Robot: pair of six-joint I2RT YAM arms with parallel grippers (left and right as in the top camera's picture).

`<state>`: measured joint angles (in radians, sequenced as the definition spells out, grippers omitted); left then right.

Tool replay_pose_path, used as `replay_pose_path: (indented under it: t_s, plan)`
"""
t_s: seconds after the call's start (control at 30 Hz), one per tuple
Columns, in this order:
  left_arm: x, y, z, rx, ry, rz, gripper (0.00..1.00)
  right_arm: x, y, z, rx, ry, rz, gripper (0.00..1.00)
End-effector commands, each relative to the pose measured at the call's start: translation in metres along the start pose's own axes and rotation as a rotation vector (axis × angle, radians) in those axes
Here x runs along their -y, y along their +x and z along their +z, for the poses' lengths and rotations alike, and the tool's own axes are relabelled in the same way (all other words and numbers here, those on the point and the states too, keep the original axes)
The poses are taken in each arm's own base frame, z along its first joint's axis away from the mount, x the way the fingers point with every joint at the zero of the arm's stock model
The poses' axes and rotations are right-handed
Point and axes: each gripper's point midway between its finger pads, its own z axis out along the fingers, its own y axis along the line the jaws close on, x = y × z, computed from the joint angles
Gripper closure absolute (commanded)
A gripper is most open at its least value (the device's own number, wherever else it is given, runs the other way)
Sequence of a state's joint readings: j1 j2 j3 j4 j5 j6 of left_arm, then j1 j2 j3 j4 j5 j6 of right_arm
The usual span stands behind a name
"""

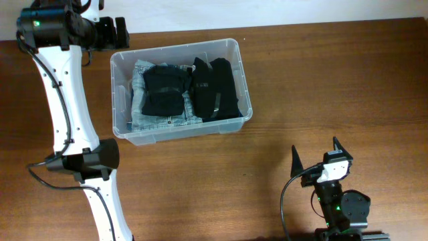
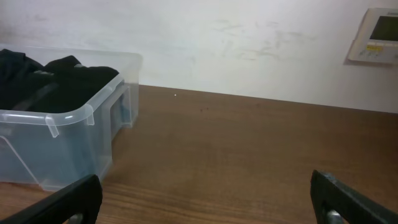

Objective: Pack container

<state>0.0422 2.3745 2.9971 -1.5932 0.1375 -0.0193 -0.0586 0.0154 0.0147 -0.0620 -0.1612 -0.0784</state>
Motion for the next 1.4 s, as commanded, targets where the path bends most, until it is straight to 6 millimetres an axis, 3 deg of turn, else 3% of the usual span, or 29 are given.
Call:
replay_pose_path:
  t_s: [0.0,0.4,0.6,0.7,0.8,1.1,1.23,1.37]
  plan:
    - [0.001,-0.005,-0.016,0.037,-0.007,0.017,0.01,0.005,0.003,0.0,-0.002,0.025,0.009,0.02]
    - [0.001,-0.004,-0.016,0.032,-0.007,0.017,0.01,0.005,0.003,0.0,-0.002,0.025,0.009,0.02]
    - [-0.027,0.016,-0.019,-0.05,-0.17,0.012,0.01,0.005,0.003,0.0,-0.002,0.025,0.009,0.01]
    - [-0.044,0.017,-0.023,-0.053,-0.271,0.015,0.01,0.005,0.003,0.0,-0.002,0.025,0.009,0.02]
    - [-0.052,0.011,-0.039,-0.012,-0.306,0.005,0.01,0.005,0.003,0.0,-0.002,0.025,0.009,0.02]
    - [-0.043,-0.044,-0.139,0.358,-0.186,-0.02,0.0,0.005,0.003,0.0,-0.002,0.025,0.009,0.02]
    - [-0.042,-0.053,-0.168,0.471,-0.193,-0.015,0.01,0.005,0.003,0.0,-0.002,0.025,0.009,0.02]
    - [-0.04,-0.043,-0.177,0.539,-0.194,-0.008,0.0,0.005,0.003,0.0,-0.002,0.025,0.009,0.02]
